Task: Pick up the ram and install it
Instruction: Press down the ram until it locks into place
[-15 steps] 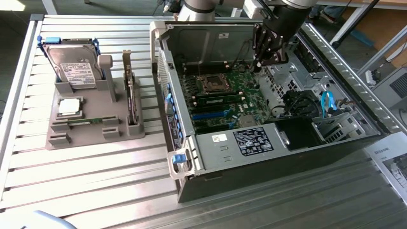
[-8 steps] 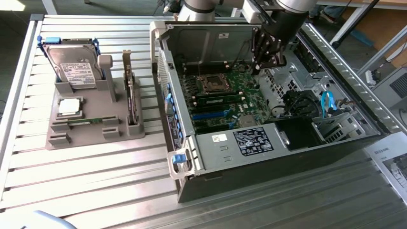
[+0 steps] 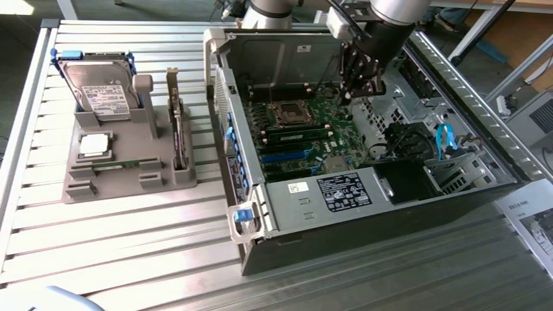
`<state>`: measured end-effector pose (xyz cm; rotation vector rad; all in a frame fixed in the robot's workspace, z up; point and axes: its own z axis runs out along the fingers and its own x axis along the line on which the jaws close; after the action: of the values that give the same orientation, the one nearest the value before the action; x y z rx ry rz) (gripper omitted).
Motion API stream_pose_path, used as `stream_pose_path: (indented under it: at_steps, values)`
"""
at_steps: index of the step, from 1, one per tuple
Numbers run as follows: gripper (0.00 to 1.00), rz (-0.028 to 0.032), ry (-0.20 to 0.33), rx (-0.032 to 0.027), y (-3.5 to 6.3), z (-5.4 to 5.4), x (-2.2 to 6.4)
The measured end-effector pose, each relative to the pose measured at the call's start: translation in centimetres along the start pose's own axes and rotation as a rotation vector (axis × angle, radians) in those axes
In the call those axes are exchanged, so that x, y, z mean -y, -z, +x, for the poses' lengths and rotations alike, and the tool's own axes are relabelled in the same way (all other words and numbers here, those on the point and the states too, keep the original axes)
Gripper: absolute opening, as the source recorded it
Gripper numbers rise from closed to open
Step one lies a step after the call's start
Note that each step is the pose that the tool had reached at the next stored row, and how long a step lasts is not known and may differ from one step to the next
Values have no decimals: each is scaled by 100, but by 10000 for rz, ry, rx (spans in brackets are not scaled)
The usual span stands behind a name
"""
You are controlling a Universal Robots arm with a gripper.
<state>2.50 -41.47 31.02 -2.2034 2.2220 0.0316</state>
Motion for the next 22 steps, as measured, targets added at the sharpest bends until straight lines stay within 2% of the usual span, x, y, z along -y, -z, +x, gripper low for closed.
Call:
stream_pose_path:
  at_steps: [22]
  values:
    - [10, 6, 0, 0, -305, 7, 0]
